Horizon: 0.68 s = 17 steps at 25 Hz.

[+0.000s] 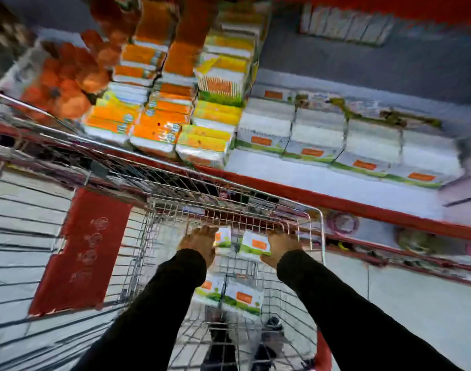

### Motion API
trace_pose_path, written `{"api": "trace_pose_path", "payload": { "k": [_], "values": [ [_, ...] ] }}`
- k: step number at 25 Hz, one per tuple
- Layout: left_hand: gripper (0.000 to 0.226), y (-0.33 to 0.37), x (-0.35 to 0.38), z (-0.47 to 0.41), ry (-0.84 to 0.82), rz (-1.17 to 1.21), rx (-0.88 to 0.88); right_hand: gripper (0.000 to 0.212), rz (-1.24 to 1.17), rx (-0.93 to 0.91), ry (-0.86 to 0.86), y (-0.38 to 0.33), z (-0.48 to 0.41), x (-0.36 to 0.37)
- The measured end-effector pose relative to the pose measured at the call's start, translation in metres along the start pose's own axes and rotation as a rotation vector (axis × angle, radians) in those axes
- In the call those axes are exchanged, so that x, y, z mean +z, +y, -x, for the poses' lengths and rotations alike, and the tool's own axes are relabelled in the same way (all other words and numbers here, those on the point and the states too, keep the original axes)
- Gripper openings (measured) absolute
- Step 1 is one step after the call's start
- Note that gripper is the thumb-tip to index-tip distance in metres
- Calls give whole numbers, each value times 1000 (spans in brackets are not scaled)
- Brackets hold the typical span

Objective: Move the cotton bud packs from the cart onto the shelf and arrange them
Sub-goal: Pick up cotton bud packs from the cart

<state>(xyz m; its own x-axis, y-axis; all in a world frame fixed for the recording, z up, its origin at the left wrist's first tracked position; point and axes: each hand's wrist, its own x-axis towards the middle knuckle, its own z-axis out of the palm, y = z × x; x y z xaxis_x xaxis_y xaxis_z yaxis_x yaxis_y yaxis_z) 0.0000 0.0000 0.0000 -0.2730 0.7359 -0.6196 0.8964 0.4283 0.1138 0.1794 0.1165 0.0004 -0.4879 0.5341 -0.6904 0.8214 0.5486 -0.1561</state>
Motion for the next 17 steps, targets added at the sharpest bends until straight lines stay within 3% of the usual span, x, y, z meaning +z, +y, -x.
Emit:
{"api": "trace_pose_path", "payload": {
  "k": [8,13,17],
  "values": [
    [97,-20,51,-87,-168,-238,22,72,31,14,-44,12,-73,43],
    [78,-22,51,-83,-104,-22,40,65,-53,6,-45,13,-73,42],
    [72,-16,41,-61,-78,-18,58,41,-89,9,26,15,-54,37]
  ]
}}
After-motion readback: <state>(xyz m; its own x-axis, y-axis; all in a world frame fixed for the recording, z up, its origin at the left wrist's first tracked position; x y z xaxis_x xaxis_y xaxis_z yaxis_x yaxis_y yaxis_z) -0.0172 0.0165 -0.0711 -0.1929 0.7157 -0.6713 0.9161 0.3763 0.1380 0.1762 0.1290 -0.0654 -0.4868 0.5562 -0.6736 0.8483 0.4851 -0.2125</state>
